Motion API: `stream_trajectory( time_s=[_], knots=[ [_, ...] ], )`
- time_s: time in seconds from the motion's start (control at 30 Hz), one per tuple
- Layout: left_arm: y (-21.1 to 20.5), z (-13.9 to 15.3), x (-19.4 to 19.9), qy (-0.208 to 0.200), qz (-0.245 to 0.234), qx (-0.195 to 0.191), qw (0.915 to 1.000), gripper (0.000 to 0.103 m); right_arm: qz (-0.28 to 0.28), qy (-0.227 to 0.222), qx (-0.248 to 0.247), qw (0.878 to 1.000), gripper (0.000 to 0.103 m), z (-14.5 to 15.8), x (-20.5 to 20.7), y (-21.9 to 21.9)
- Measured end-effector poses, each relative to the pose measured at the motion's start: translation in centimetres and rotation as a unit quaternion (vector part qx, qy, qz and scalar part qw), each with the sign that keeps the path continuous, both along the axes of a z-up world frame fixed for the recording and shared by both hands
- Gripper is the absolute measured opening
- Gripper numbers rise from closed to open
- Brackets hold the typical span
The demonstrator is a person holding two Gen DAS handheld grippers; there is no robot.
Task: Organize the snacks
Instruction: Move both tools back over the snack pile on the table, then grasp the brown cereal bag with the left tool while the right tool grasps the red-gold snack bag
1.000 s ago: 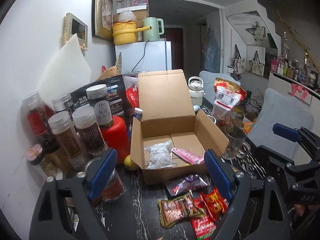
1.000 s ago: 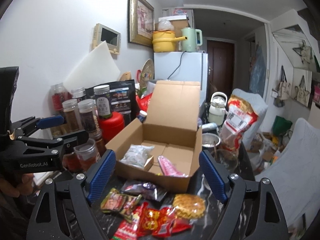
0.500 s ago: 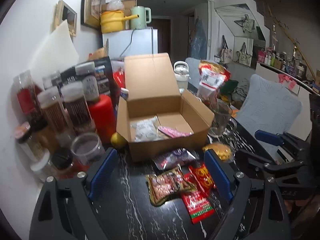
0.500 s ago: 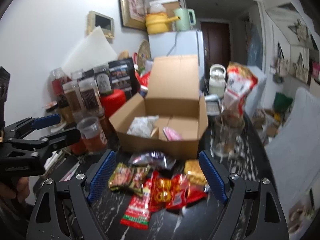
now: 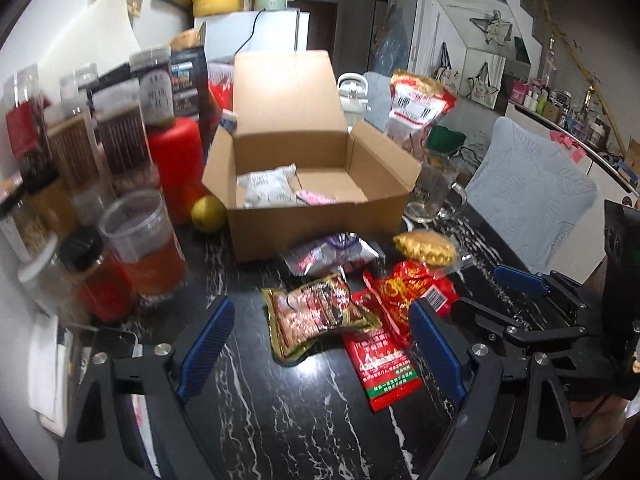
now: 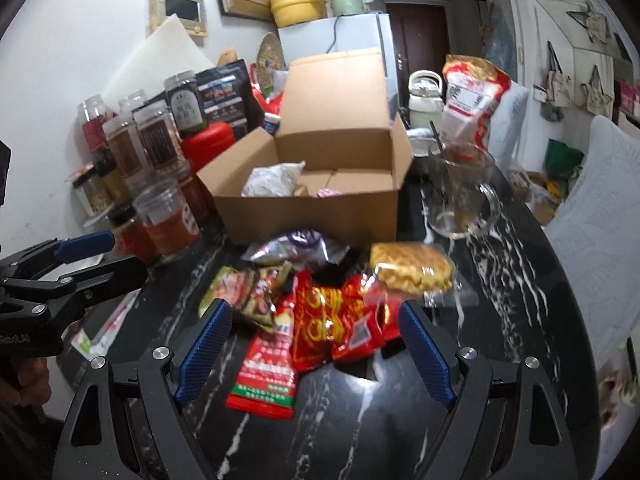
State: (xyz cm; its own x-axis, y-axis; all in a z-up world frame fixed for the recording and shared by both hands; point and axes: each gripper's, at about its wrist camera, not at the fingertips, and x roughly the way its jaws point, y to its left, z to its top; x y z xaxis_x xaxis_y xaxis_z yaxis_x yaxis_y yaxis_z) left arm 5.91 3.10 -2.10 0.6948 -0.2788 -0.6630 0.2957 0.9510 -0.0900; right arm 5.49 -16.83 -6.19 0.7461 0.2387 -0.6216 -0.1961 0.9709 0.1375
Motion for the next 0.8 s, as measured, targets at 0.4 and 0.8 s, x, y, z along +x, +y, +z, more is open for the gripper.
stream_trajectory(
  time_s=[0.4,0.8],
  knots=[
    [-0.7,-5.1,3.1,0.076,0.020,-0.019,0.9967,0.089,-0.029,0.039,-0.020,0.999,0.086,-4.1,1.1,-1.4],
    [-1.9,-7.2,7.2,0.120,0.033,-0.044,0.9912,0.089,-0.046,0.049,-0.021,0.998,0.086,-5.0,3.0,-2.8]
  ],
)
